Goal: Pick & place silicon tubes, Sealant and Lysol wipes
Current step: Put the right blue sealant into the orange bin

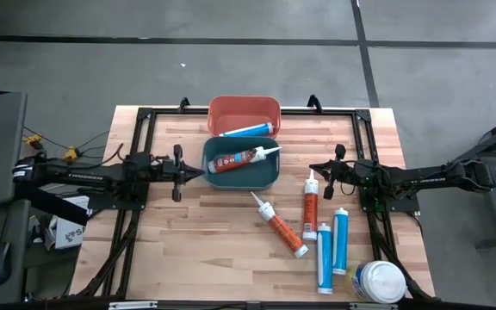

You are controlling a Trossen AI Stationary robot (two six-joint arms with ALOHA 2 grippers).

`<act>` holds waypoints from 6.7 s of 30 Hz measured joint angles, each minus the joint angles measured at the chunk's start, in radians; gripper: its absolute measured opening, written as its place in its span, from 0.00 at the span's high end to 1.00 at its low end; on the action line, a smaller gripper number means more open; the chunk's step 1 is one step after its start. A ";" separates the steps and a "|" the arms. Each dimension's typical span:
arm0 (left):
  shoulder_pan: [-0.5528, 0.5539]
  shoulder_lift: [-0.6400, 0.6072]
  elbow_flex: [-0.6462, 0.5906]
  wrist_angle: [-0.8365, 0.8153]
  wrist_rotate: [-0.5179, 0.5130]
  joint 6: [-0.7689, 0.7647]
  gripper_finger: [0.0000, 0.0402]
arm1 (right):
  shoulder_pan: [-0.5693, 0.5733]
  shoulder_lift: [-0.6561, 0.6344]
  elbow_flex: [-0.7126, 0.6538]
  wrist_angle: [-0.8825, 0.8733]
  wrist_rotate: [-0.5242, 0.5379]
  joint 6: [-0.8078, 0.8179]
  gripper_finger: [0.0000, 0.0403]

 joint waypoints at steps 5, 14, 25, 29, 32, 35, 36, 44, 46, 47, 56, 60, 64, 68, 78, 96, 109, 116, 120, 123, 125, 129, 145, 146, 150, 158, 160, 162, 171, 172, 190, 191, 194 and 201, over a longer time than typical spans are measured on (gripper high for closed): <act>0.000 -0.049 -0.024 -0.004 0.000 -0.001 1.00 | 0.000 0.000 0.000 0.000 0.000 0.000 1.00; 0.000 -0.110 -0.039 -0.014 0.010 0.000 1.00 | 0.000 0.000 0.000 0.000 0.000 0.000 1.00; 0.000 -0.124 -0.041 -0.117 0.034 -0.021 1.00 | 0.000 0.000 0.000 0.000 0.000 0.000 1.00; 0.000 -0.124 -0.042 -0.133 0.041 -0.038 1.00 | 0.000 0.000 0.000 0.000 0.000 0.000 1.00; 0.000 -0.124 -0.042 -0.137 0.061 -0.045 1.00 | 0.000 0.000 0.000 0.000 0.000 0.000 1.00; 0.000 -0.124 -0.042 -0.139 0.062 -0.072 1.00 | 0.000 0.000 0.000 0.000 0.000 0.000 1.00; 0.000 -0.123 -0.042 -0.139 0.062 -0.085 1.00 | 0.000 0.000 0.000 0.000 0.000 0.000 1.00; 0.000 -0.123 -0.042 -0.142 0.052 -0.113 1.00 | 0.000 0.000 0.000 0.000 0.000 0.000 1.00; 0.000 -0.123 -0.042 -0.142 0.052 -0.113 1.00 | 0.000 0.000 0.000 0.000 0.000 0.000 1.00; 0.000 -0.123 -0.042 -0.142 0.052 -0.113 1.00 | 0.000 0.000 0.000 0.000 0.000 0.000 1.00; 0.000 -0.123 -0.042 -0.142 0.051 -0.113 1.00 | 0.000 0.000 0.000 0.000 0.000 0.000 1.00; 0.000 -0.123 -0.042 -0.142 0.051 -0.113 1.00 | 0.000 0.000 0.000 0.000 0.000 0.000 1.00; 0.000 -0.123 -0.042 -0.145 0.051 -0.113 1.00 | 0.000 0.000 0.000 0.000 0.006 -0.051 1.00; 0.000 -0.123 -0.042 -0.146 0.050 -0.113 1.00 | 0.000 0.000 0.000 0.000 0.056 -0.307 1.00; 0.000 -0.123 -0.042 -0.146 0.048 -0.113 1.00 | 0.000 0.000 0.000 0.000 0.049 -0.357 1.00; 0.000 -0.123 -0.042 -0.146 0.049 -0.113 1.00 | 0.000 0.000 0.000 -0.005 -0.235 0.320 1.00; 0.000 -0.123 -0.042 -0.146 0.052 -0.113 1.00 | 0.002 0.000 0.089 -0.176 -0.269 0.393 1.00; 0.000 -0.123 -0.042 -0.146 0.052 -0.113 1.00 | 0.002 0.007 0.267 -0.474 -0.180 0.468 1.00; 0.000 -0.123 -0.042 -0.146 0.052 -0.113 1.00 | 0.002 0.039 0.392 -0.616 -0.182 0.528 1.00; 0.000 -0.123 -0.042 -0.146 0.052 -0.113 1.00 | 0.004 0.087 0.488 -0.747 -0.139 0.630 1.00; 0.000 -0.123 -0.042 -0.146 0.052 -0.113 1.00 | 0.011 0.126 0.549 -0.862 -0.090 0.690 1.00; 0.000 -0.123 -0.042 -0.146 0.052 -0.113 1.00 | 0.054 0.211 0.660 -1.063 -0.069 0.837 1.00; 0.000 -0.123 -0.042 -0.146 0.046 -0.113 1.00 | 0.340 0.521 0.744 -1.298 -0.061 1.392 1.00; 0.000 -0.123 -0.042 -0.146 0.047 -0.113 1.00 | 0.356 0.536 0.744 -1.309 -0.066 1.416 1.00; 0.000 -0.123 -0.042 -0.146 0.047 -0.113 1.00 | 0.411 0.582 0.744 -1.343 -0.092 1.513 1.00; 0.000 -0.123 -0.042 -0.146 0.048 -0.113 1.00 | 0.469 0.671 0.770 -1.383 -0.298 1.598 1.00; 0.000 -0.123 -0.042 -0.146 0.048 -0.113 1.00 | 0.476 0.701 0.808 -1.438 -0.313 1.598 1.00; 0.000 -0.123 -0.042 -0.146 0.048 -0.113 1.00 | 0.476 0.738 0.854 -1.512 -0.325 1.598 1.00; 0.000 -0.123 -0.042 -0.146 0.053 -0.113 1.00 | 0.510 0.916 1.052 -1.691 -0.351 1.565 0.93; 0.000 -0.123 -0.042 -0.146 0.053 -0.113 1.00 | 0.520 0.930 1.055 -1.693 -0.371 1.574 0.90; 0.000 -0.123 -0.042 -0.147 0.052 -0.113 1.00 | 0.673 1.057 1.057 -1.555 -0.479 1.999 0.30; 0.000 -0.123 -0.042 -0.147 0.052 -0.113 1.00 | 0.680 1.064 1.057 -1.547 -0.466 2.021 0.30; 0.000 -0.123 -0.042 -0.148 0.052 -0.113 1.00 | 0.695 1.089 1.057 -1.530 -0.446 2.063 0.30; 0.000 -0.123 -0.042 -0.166 0.051 -0.113 1.00 | 0.729 1.127 1.057 -1.516 -0.448 2.121 0.31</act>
